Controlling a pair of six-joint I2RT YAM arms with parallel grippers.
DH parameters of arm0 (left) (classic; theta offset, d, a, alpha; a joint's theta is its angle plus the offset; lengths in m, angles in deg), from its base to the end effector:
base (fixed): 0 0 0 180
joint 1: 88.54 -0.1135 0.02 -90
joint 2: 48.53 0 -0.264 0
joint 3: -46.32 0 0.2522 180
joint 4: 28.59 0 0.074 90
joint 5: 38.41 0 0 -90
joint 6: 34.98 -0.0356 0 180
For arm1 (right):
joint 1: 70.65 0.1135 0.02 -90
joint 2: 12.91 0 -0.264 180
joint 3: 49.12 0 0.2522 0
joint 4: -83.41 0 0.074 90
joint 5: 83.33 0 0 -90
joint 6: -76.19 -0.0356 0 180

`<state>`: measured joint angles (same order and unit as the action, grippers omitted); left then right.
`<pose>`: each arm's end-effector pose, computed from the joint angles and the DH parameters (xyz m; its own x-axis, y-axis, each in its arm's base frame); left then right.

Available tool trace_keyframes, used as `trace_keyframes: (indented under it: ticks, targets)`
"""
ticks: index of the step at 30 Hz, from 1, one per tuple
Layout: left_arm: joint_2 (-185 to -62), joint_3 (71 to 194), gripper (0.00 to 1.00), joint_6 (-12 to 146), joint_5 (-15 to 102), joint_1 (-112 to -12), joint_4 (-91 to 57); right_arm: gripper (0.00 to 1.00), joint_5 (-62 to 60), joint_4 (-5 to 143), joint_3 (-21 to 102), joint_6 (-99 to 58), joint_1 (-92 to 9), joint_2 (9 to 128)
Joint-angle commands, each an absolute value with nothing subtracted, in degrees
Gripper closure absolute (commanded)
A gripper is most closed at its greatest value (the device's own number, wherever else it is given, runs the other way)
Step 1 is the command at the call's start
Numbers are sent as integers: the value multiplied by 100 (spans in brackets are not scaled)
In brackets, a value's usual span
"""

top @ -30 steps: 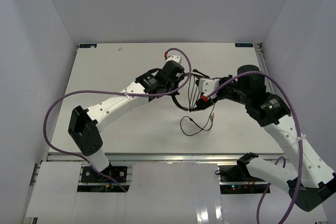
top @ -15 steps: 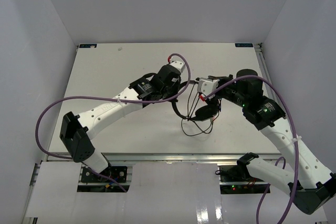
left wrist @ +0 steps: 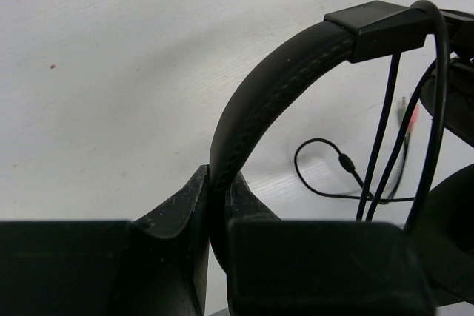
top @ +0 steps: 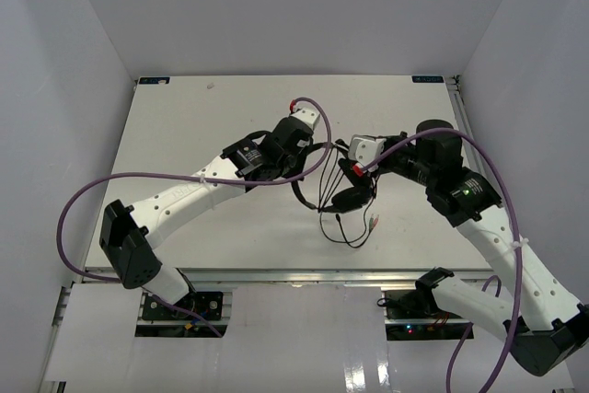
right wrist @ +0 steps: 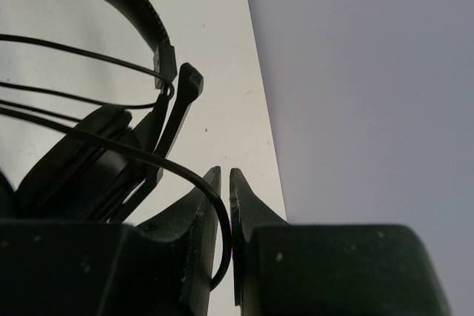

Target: Wrap the headphones

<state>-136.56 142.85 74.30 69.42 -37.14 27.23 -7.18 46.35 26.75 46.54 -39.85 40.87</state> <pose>0.2166 -0.2538 0.3353 -0.6358 0.2926 -0.7142 0.4286 0.9034 -0.0114 0.1696 0.1110 0.3933 0.4949 -0.6873 -0.5316 -0.5370 0.2390 -0.8090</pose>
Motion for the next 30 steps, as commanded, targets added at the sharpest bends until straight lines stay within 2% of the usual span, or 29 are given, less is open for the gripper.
trace_keyframes:
  ticks: [1,6,20,30]
  targets:
    - [-13594,14487,100,7513,7816,-3695,3144,84,-1193,4641,3071,4421,-4033,3809]
    - [-13673,14524,100,7520,7844,-3703,3167,83,-1437,4583,3090,4191,-4024,3681]
    - [-13367,14093,100,6965,7200,-3703,2844,82,-754,5227,2867,4402,-4026,3825]
    - [-12848,13524,100,6662,6096,-3665,2179,92,-1015,5725,3020,3775,-4077,4381]
